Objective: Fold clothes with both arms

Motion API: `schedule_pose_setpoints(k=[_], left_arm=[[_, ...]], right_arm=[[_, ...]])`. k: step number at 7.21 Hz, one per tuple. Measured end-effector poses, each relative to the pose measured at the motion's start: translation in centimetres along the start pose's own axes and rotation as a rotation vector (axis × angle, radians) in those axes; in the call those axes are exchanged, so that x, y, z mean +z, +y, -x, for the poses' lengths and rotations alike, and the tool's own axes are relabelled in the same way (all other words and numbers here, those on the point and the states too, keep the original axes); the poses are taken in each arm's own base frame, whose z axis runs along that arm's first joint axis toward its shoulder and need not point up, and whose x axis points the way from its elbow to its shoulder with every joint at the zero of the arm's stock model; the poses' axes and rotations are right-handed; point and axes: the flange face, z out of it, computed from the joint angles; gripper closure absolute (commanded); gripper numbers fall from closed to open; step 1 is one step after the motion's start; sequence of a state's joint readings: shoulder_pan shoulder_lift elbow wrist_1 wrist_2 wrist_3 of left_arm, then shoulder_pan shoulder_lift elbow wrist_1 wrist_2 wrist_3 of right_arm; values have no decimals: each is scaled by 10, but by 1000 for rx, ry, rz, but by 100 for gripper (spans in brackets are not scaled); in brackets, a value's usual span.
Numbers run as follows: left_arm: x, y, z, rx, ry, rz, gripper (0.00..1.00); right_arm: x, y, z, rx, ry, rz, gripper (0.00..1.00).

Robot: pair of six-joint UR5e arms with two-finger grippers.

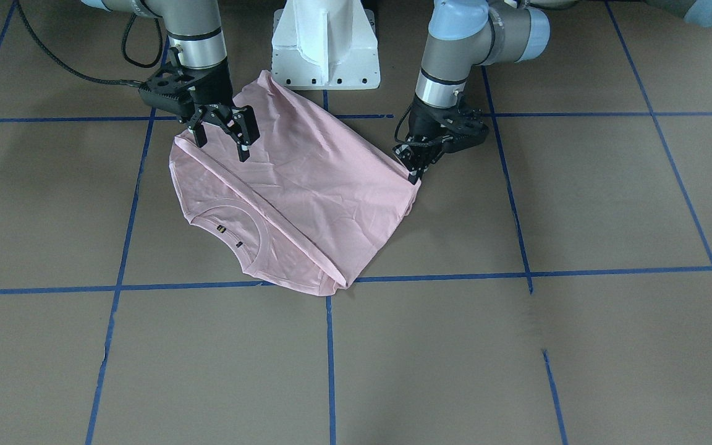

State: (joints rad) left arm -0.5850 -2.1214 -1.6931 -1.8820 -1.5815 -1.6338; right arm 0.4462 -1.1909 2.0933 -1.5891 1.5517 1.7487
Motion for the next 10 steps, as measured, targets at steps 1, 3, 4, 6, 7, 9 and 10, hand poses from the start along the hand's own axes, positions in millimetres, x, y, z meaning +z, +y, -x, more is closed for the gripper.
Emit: schedule_pose_setpoints(k=[1,3,4,6,7,9,10], left_arm=[[34,-39,-32,17,37,-50,100],[86,-98,-65,45,74,-117,64],[100,-113,-76,47,70,-133,47],[108,-122,-80,47,67,-142,46],[102,-123,-76,47,78,-142,46],[64,-124,-56,47,139,-126,46],[45,-129,-42,46,165,-92,46]], right_arm=[[1,0,-3,-4,-28,7,0],[7,2,-5,-14,-40,11,0],[11,5,-2,-26,-50,15,0],[22,12,8,-40,-79,26,0],[28,17,17,-44,-79,31,0],[46,43,23,-101,-54,65,0],[57,65,20,-172,-28,102,0]])
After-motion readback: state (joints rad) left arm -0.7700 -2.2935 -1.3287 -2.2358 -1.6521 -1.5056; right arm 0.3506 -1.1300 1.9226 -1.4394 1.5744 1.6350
